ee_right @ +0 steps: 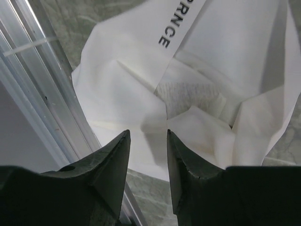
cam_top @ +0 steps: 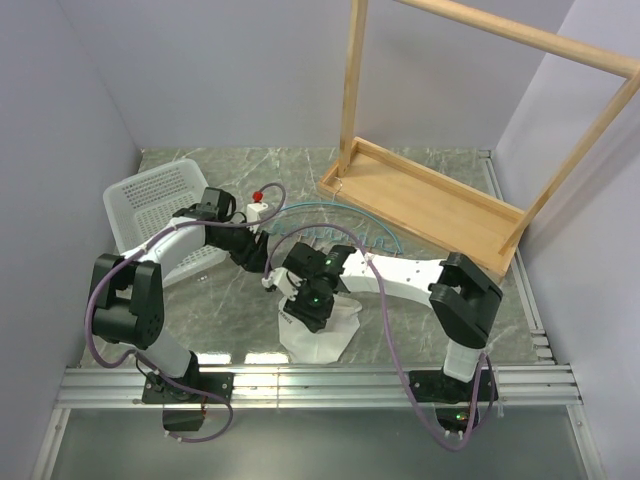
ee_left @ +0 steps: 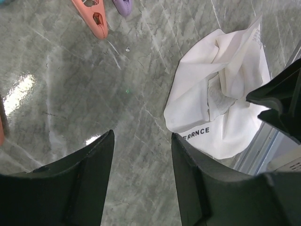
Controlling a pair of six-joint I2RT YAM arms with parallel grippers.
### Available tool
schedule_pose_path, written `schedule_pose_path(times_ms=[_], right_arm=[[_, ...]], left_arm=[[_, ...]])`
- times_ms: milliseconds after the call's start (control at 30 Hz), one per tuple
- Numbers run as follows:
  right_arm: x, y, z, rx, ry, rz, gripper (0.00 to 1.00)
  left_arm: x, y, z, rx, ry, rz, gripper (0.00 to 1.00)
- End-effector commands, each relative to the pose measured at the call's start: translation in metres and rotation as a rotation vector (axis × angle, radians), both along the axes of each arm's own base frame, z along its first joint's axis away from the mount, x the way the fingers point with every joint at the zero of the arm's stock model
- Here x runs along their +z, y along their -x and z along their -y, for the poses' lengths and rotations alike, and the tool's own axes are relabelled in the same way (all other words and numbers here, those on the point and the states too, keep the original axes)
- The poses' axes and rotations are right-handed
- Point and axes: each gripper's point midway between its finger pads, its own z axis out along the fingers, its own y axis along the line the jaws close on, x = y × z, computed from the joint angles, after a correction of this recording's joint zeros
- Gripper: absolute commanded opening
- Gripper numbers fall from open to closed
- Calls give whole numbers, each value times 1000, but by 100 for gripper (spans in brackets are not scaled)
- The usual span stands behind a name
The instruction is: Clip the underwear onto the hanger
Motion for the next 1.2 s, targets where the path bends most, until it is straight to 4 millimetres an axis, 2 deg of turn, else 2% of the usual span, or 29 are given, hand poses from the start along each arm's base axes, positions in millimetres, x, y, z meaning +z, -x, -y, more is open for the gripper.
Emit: schedule_pose_path(times_ms=[0,300,467,567,700,733,833,900,1100,1167], right_arm=[[8,-7,-21,-3,-54,14,44],[0,-9,-22,1,-24,11,43],[-8,-5,-15,19,20,-21,41],[-6,-4,-14,24,16,-17,34],[-5,1,-10,30,10,-30,15],[-3,3,-9,30,2,-35,10],[2,7,-8,41,-10,-38,6],[3,7,-6,41,-13,-35,0],[25,13,-3,47,-71,-26,0],[38,16,0,49,-103,-12,0]], left_arm=[[17,-9,4,-18,42,40,57],[19,-11,3,-22,45,44,58],[22,-16,3,-19,44,54,58],[22,-18,3,-20,40,64,58],[20,-17,4,-23,46,53,58],[20,-18,4,-22,46,56,58],[21,-20,5,-22,49,58,58],[21,-21,5,-21,47,57,58],[25,-23,7,-37,60,62,57],[25,-17,11,-58,59,55,56]])
